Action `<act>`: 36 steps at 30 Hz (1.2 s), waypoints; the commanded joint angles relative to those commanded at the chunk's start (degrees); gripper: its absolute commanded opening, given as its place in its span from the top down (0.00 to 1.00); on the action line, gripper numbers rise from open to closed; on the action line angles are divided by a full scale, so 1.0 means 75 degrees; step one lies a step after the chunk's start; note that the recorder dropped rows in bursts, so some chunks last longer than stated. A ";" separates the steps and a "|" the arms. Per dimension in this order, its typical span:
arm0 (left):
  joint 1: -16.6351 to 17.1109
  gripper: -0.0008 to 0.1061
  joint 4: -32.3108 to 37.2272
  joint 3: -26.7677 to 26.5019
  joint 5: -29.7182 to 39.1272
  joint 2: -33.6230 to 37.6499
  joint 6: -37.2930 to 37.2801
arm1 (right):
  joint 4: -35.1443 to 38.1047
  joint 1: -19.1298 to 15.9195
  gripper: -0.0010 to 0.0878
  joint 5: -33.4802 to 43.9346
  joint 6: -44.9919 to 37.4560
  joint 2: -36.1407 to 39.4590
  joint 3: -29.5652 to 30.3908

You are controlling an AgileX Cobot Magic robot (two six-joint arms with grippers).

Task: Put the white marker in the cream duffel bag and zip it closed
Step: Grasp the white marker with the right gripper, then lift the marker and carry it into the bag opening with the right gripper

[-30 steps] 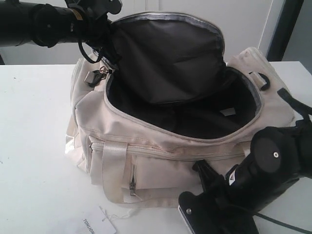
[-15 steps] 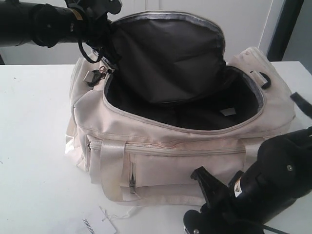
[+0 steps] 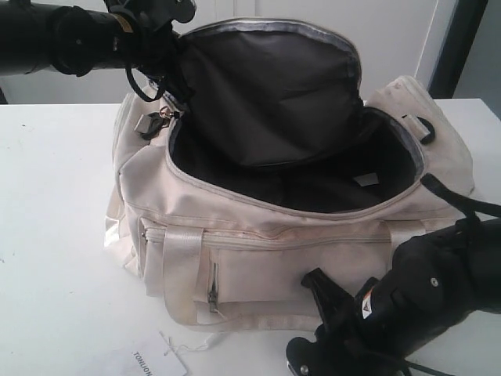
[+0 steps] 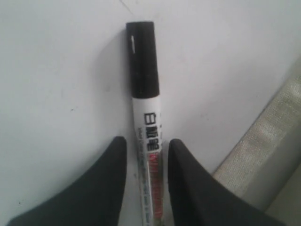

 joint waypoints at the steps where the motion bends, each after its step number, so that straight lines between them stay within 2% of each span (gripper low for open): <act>1: 0.0000 0.99 0.0000 0.0000 0.0000 0.0000 0.0000 | 0.0000 0.0000 0.76 0.0131 0.0000 0.0000 0.0000; 5: 0.0000 0.99 0.0000 0.0000 0.0000 0.0000 0.0000 | 0.0000 0.0000 0.99 0.0614 0.0000 0.0000 0.0000; 9: 0.0000 0.99 0.0000 0.0000 0.0000 0.0000 0.0000 | 0.0000 0.0014 0.99 0.1120 0.0052 -0.0285 -0.0066; 13: 0.0000 0.99 0.0000 0.0000 0.0000 0.0000 0.0000 | 0.0015 0.0014 0.99 0.1359 0.0558 -0.1299 -0.0066; 17: 0.0000 0.99 0.0000 0.0000 0.0000 0.0000 0.0000 | 0.0043 0.0014 0.99 0.1328 0.1132 -0.2716 -0.0066; 18: 0.0000 0.99 0.0000 0.0000 0.0000 0.0000 0.0000 | 0.0048 0.0014 0.99 0.1212 0.1443 -0.3026 -0.0066; 21: 0.0000 0.99 0.0000 0.0000 0.0000 0.0000 0.0000 | 0.0048 0.0014 0.99 0.0212 0.3673 -0.4104 -0.0066; 23: 0.0000 0.99 0.0000 0.0000 0.0000 0.0000 0.0000 | 0.0048 0.0014 0.99 -0.0167 0.4289 -0.4464 -0.0066; 30: 0.0000 0.99 0.0000 0.0000 0.0000 0.0000 0.0000 | 0.0033 0.0014 0.99 -0.0814 0.5750 -0.4906 -0.0134; 36: 0.0000 0.99 0.0000 0.0000 0.0000 0.0000 0.0000 | 0.0000 -0.0291 0.99 -0.0926 0.7277 -0.4747 -0.0886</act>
